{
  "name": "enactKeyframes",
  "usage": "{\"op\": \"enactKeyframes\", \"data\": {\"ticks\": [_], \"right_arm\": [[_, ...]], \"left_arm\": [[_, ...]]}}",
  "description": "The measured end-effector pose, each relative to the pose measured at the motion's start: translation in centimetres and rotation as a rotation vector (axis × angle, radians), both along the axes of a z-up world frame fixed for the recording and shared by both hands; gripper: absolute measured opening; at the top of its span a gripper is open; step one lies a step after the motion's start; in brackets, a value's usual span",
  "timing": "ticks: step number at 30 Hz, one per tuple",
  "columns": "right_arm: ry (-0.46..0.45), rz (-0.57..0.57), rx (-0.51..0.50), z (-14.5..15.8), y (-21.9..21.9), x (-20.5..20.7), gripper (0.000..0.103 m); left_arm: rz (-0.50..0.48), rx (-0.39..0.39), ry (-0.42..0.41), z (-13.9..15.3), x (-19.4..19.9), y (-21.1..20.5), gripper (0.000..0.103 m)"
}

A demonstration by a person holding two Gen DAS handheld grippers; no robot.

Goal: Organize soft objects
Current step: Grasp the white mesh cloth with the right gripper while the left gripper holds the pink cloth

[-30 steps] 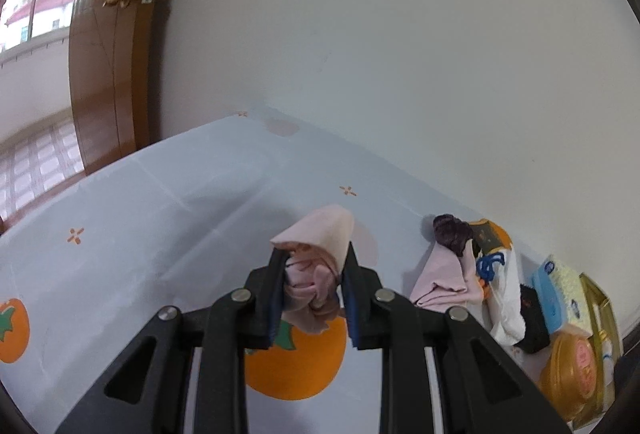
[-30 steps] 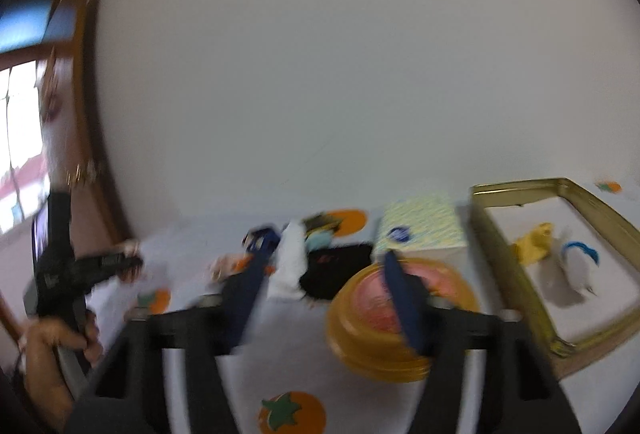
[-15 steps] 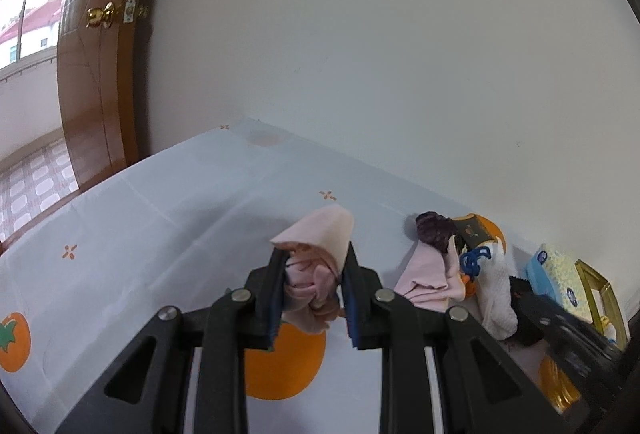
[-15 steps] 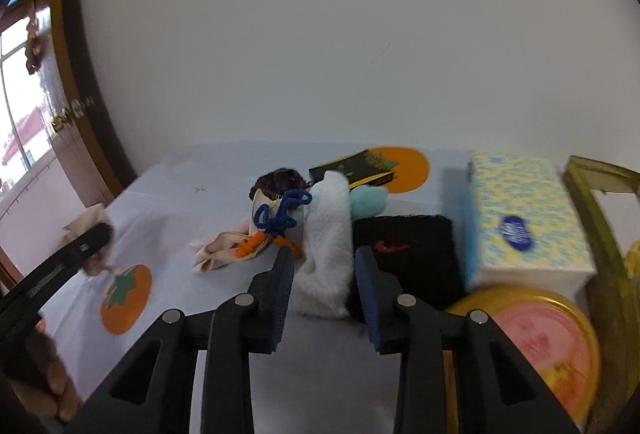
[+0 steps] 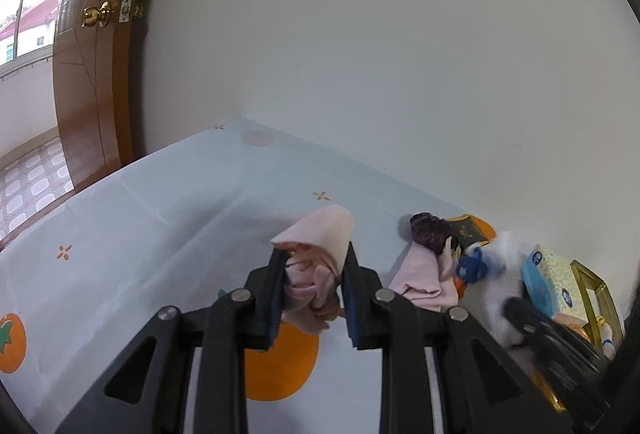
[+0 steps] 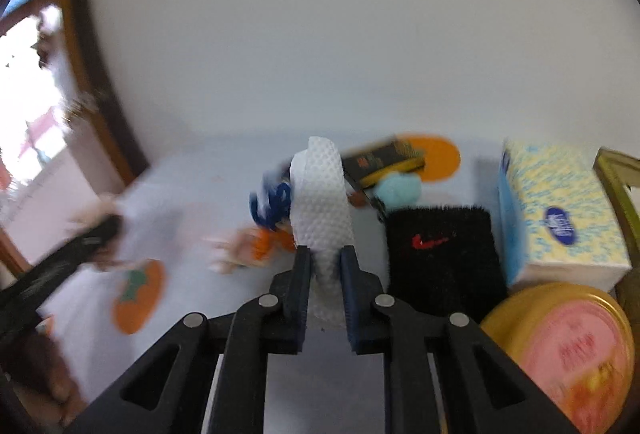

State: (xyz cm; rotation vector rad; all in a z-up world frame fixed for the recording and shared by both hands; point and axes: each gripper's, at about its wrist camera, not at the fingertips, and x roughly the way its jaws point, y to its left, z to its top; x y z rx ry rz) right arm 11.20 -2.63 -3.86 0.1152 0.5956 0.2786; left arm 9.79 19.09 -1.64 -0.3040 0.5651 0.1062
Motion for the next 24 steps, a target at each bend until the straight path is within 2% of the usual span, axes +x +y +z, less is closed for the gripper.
{"op": "enactKeyframes", "data": {"ticks": [5,8,12,17,24], "right_arm": [[-0.152,0.031,0.052,1.9,-1.8,-5.7,0.017],[-0.186,0.033,0.073,2.7,-3.1,-7.4,0.017],[-0.246,-0.01,0.012,3.2,-5.1,-9.8,0.017],[-0.304,-0.069,-0.014,3.7,-7.2,-12.7,0.017],[-0.326,-0.104,-0.029,4.0,-8.4,-14.1,0.017]], "left_arm": [[-0.031,0.013,-0.033,0.2,-0.4,-0.8,0.023],[-0.078,0.008,-0.069,0.4,-0.8,-1.6,0.023],[-0.149,-0.009,-0.1,0.5,-1.2,-2.7,0.023],[-0.252,0.002,-0.181,1.3,-2.5,-4.6,0.023],[-0.351,0.077,-0.256,1.9,-4.2,-7.6,0.023]]}}
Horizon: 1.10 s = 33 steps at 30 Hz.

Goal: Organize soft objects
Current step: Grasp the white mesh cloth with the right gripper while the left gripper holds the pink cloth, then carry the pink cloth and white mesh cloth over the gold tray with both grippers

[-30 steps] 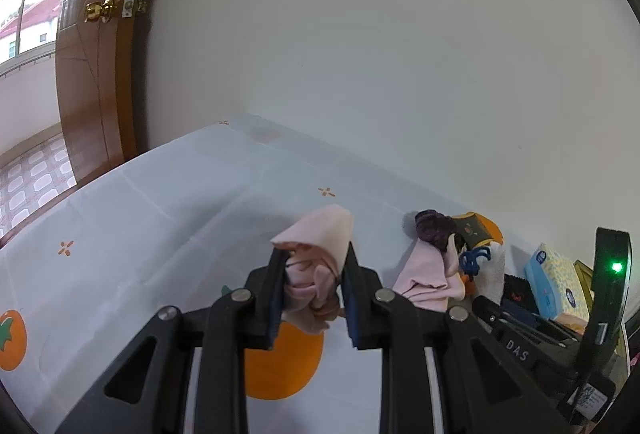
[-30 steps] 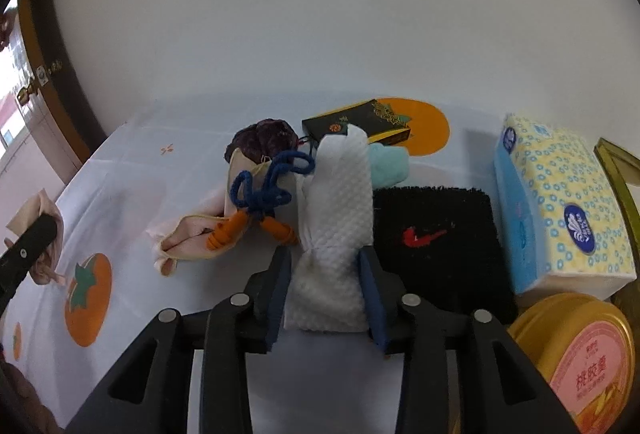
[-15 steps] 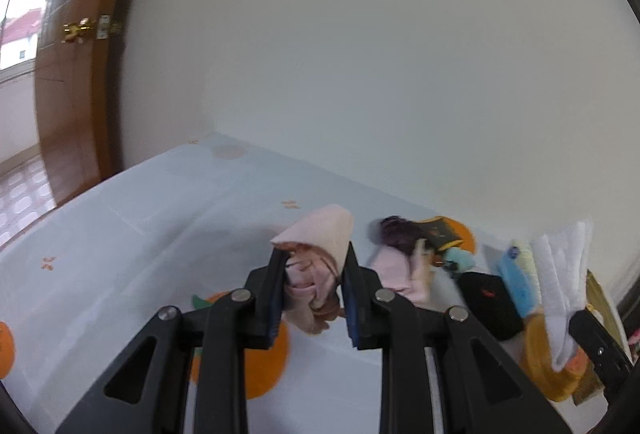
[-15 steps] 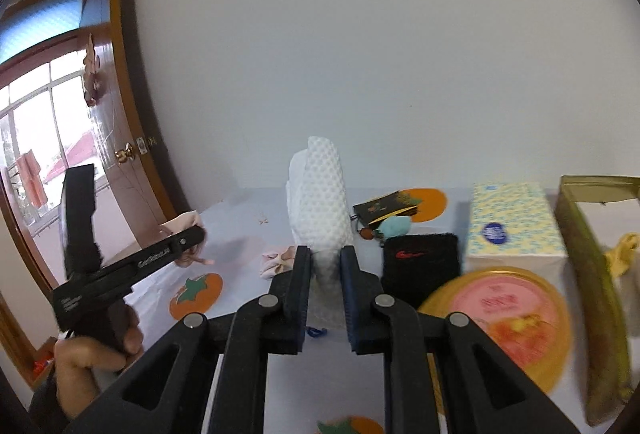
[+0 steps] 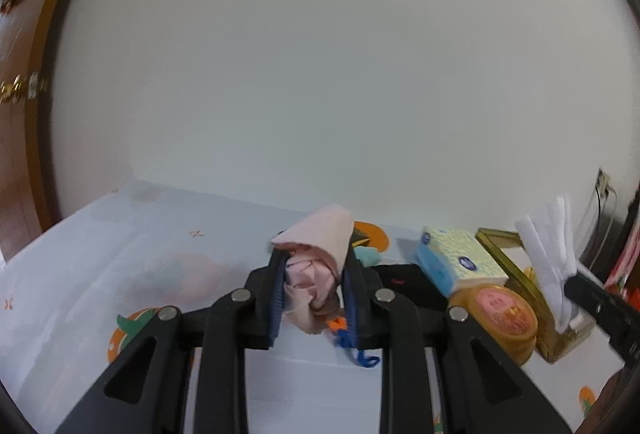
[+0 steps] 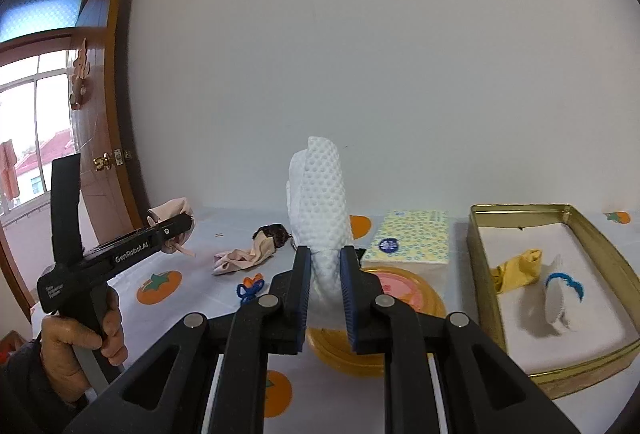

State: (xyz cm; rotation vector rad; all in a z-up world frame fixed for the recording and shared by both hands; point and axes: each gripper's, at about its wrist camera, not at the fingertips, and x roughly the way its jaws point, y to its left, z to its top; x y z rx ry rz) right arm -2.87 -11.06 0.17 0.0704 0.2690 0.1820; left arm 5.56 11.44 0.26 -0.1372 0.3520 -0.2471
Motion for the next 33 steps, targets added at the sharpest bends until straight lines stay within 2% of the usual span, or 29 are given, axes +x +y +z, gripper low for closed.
{"op": "enactKeyframes", "data": {"ticks": [8,14,21,33], "right_arm": [[-0.023,-0.054,0.017,0.4,-3.0,-1.4,0.017],[-0.018,-0.086,0.038,0.5,-4.7,-2.2,0.017],[-0.03,-0.114,0.045,0.7,-6.7,-3.2,0.017],[-0.07,-0.22,0.043,1.5,-11.6,-5.1,0.017]], "left_arm": [[-0.045,0.099,-0.035,0.0,-1.8,-3.7,0.023],[-0.091,0.138,-0.06,0.1,-3.3,-5.9,0.023],[-0.121,0.109,-0.057,0.2,-4.1,-7.4,0.023],[-0.231,0.067,-0.052,0.3,-4.9,-12.4,0.023]]}}
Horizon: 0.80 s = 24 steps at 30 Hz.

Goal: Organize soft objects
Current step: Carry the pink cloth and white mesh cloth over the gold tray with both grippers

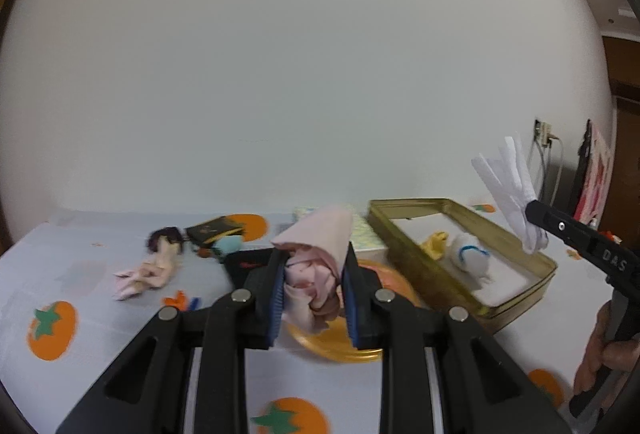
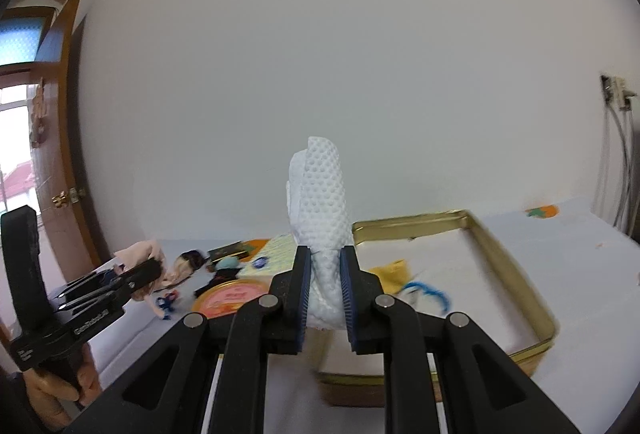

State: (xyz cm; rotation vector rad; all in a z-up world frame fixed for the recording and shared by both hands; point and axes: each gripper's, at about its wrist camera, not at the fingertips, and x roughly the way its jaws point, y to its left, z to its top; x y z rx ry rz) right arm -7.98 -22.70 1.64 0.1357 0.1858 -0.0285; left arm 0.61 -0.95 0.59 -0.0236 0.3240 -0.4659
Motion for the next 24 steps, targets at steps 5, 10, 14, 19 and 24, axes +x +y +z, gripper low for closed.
{"op": "enactKeyframes", "data": {"ticks": [5,10,14,19,24], "right_arm": [[-0.018,-0.092,0.018,0.3,-3.9,-1.1,0.017],[-0.003,-0.158,0.052,0.3,-7.5,-1.5,0.017],[0.02,-0.179,0.064,0.2,-9.1,-1.1,0.017],[0.04,-0.203,0.048,0.0,-10.4,-0.6,0.017],[0.077,-0.202,0.052,-0.3,-11.2,0.6,0.017]], "left_arm": [[-0.045,-0.006,-0.003,0.3,-0.6,-2.5,0.023],[-0.091,-0.013,0.005,0.4,-0.8,-5.8,0.023],[-0.136,-0.013,0.003,0.6,-1.0,-8.5,0.023],[-0.195,-0.001,-0.002,0.7,-1.3,-12.9,0.023],[-0.229,0.032,0.027,0.1,-1.0,-16.6,0.023]]}}
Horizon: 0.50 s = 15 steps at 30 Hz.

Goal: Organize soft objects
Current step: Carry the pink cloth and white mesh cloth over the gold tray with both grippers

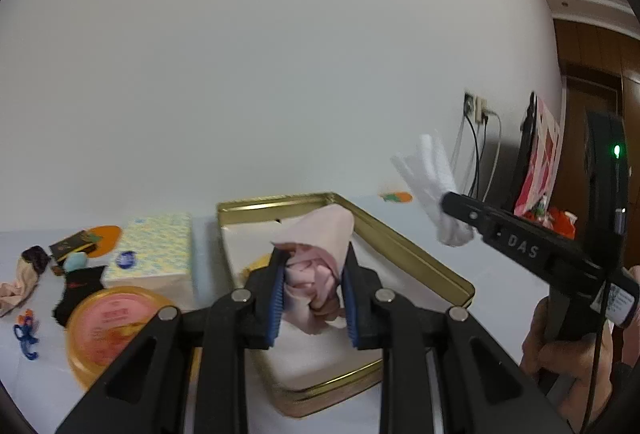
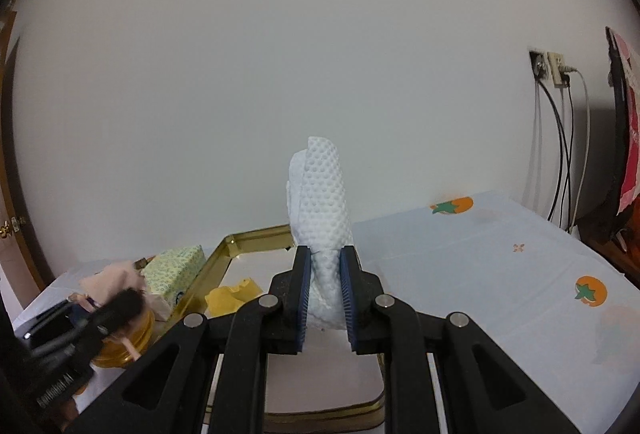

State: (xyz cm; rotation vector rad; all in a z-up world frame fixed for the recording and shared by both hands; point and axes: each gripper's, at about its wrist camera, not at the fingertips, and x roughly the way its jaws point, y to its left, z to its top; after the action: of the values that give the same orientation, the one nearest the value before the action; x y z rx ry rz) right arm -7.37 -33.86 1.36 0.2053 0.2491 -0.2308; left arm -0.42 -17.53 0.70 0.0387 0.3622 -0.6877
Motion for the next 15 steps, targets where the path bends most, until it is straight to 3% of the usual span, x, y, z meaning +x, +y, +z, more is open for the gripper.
{"op": "enactKeyframes", "data": {"ticks": [8,15], "right_arm": [[0.099,0.034,-0.025,-0.9,0.9,2.0,0.017],[0.129,0.052,-0.032,-1.6,1.4,2.3,0.017]], "left_arm": [[0.019,0.067,0.05,-1.0,0.9,-2.7,0.023],[0.041,0.06,0.081,-1.1,1.3,-2.5,0.025]]}}
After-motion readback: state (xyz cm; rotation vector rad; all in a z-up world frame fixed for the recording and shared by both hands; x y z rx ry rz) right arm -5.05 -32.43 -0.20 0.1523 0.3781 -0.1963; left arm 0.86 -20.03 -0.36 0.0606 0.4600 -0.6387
